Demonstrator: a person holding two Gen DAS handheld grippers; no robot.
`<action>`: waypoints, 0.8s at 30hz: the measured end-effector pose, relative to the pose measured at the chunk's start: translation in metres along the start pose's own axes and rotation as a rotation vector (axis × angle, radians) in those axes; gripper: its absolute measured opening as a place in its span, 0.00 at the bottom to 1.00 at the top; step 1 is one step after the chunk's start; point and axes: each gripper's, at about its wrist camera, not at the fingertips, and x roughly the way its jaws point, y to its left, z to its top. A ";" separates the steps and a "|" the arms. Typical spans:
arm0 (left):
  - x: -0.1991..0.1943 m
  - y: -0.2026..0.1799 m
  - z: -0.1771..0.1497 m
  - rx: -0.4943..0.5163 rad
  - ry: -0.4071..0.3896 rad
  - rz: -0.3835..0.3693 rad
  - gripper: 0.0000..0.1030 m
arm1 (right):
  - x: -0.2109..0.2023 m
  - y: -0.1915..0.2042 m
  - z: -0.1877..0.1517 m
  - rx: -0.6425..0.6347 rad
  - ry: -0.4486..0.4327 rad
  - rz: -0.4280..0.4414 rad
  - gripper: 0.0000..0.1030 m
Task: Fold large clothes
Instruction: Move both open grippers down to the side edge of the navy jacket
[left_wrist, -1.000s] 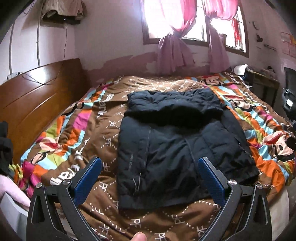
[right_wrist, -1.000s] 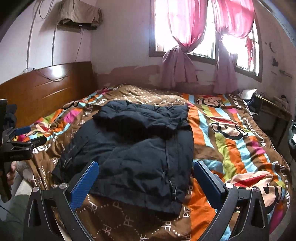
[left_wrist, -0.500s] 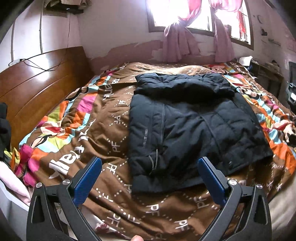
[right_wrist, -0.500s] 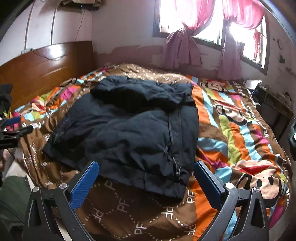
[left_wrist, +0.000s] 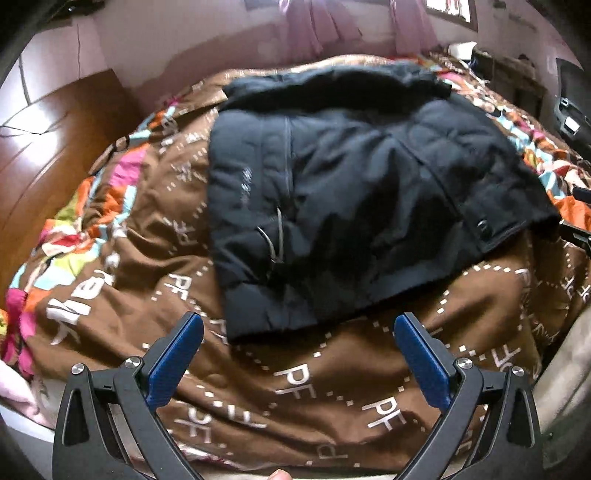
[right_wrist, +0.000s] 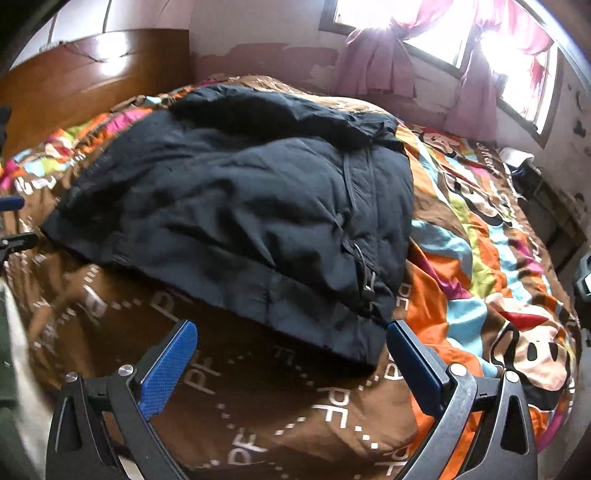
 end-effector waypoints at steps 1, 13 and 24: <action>0.004 -0.001 -0.001 -0.002 0.006 0.001 0.99 | 0.005 0.000 -0.002 -0.010 0.009 0.000 1.00; 0.018 -0.006 -0.007 0.046 0.017 0.014 0.99 | 0.049 0.014 -0.001 -0.139 0.034 -0.114 1.00; 0.046 -0.035 -0.008 0.283 0.050 0.197 0.99 | 0.058 -0.002 0.029 -0.158 -0.020 -0.123 1.00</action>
